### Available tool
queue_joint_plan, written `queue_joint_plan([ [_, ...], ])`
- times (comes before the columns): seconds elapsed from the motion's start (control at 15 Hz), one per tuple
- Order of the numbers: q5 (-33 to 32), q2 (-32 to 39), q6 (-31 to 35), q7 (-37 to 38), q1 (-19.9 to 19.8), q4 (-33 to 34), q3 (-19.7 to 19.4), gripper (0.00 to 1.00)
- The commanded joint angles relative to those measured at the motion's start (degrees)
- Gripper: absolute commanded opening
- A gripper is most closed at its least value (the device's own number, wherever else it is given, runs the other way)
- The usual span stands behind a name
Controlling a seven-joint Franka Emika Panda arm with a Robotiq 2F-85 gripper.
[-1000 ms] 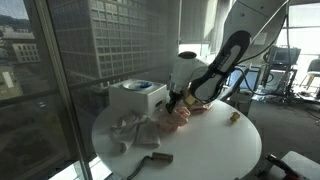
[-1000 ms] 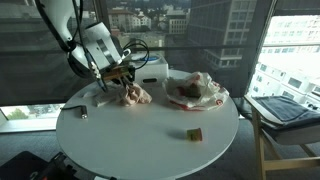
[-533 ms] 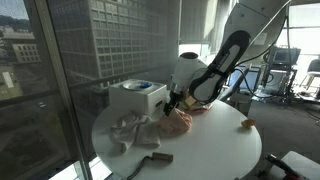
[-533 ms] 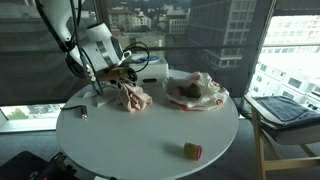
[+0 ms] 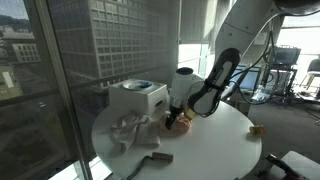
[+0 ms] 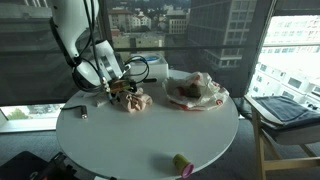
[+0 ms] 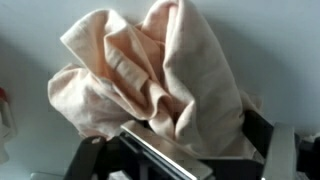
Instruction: Pick up all the items on the table and put them into the plastic
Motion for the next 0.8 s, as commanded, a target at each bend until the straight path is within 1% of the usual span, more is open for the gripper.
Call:
queue_joint_plan([
  [0.0,-0.9,3.5,-0.7,-3.1,-0.1,4.5,0.2,0.75],
  [0.07,-0.1,3.6,-1.2,-3.7,-0.5,4.6,0.6,0.75],
  [0.27,2.4,3.0,-1.8,-5.5,-3.2,3.4,3.1,0.51],
  [0.33,8.2,2.3,-1.7,-10.0,-2.8,2.2,3.2,0.43],
  [0.47,13.8,0.4,-3.2,-15.2,-4.2,1.1,5.0,0.28],
  [0.6,16.9,-2.3,-5.7,-17.4,-1.8,0.7,2.4,0.16],
  [0.67,17.5,-4.2,-7.3,-17.1,-0.7,0.3,0.9,0.11],
  [0.73,18.2,-5.9,-8.7,-17.2,-0.4,-0.2,0.4,0.13],
])
